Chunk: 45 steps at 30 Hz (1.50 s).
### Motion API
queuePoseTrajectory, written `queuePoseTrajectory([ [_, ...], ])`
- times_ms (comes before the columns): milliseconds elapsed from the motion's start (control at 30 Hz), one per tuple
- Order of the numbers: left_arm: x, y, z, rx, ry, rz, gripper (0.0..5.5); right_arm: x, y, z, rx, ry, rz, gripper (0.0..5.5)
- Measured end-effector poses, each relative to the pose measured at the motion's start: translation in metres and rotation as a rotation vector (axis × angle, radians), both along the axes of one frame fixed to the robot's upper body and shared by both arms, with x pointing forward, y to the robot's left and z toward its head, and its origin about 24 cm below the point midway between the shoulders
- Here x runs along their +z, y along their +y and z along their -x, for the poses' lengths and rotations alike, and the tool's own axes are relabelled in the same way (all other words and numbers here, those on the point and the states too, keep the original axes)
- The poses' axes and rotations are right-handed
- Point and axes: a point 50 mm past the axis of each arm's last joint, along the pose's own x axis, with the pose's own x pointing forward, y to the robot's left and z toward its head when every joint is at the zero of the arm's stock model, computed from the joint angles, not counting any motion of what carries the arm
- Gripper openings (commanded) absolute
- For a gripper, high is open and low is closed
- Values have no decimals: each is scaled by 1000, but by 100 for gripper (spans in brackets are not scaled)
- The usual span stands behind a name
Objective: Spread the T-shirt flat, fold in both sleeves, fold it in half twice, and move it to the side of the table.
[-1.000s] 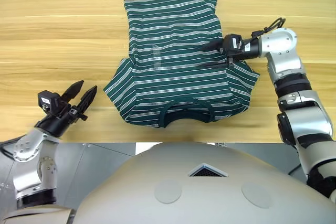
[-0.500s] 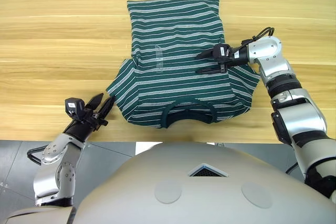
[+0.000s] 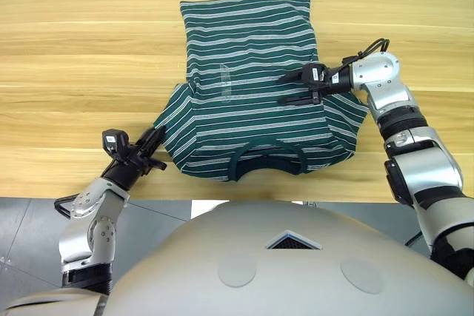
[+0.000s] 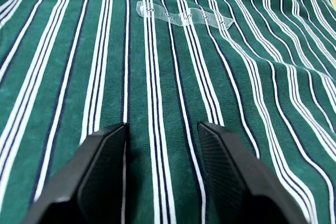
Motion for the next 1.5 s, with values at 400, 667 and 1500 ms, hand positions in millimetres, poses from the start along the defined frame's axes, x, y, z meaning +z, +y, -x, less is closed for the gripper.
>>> queuePoseTrajectory([
  [400,25,-11,-10,-10,-155,34,2,-3,-4,9,-9,15,-33,252],
  [667,39,-58,-14,-294,-187,-155,2,-2,-5,9,-19,17,-40,252],
  [1500,16,-105,-3,-592,-136,-402,152,-1,-3,8,-61,-25,-59,252],
])
